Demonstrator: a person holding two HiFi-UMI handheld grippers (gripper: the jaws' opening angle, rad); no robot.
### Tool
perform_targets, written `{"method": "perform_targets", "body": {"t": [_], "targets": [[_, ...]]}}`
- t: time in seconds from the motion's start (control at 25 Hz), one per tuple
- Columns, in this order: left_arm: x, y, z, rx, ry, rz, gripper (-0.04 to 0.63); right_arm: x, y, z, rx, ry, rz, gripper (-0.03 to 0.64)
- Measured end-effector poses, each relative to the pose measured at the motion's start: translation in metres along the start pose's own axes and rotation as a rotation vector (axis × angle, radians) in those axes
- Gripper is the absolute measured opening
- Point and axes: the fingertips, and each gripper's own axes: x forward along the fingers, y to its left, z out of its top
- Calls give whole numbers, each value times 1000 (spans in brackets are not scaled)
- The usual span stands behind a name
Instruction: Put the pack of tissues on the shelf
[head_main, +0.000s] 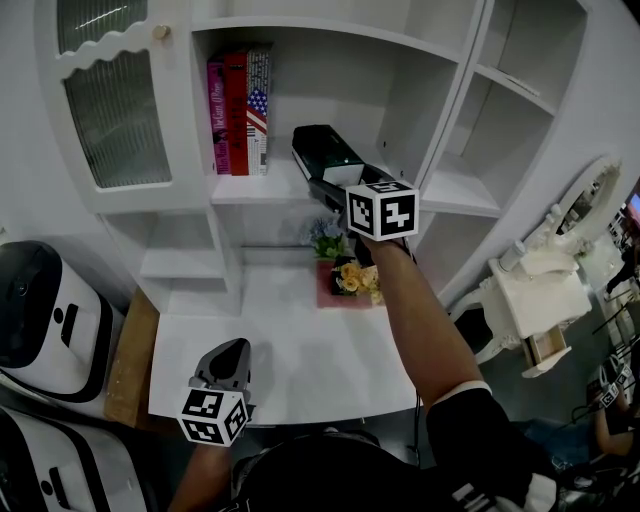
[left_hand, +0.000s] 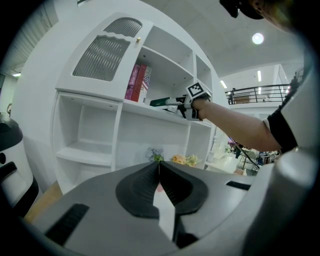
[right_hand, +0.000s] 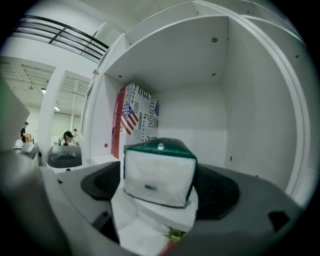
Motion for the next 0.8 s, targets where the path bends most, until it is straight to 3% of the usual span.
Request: {"method": "perform_targets", "body": {"t": [0.52,0.8], "targets": [[-5,-13,-5,13,12,-41,15,-31,5,-1,-46,-35,-27,439],[-3,-22,-5,29,16,-67,15,-56,17,-2,-30,-87,3,438]]}}
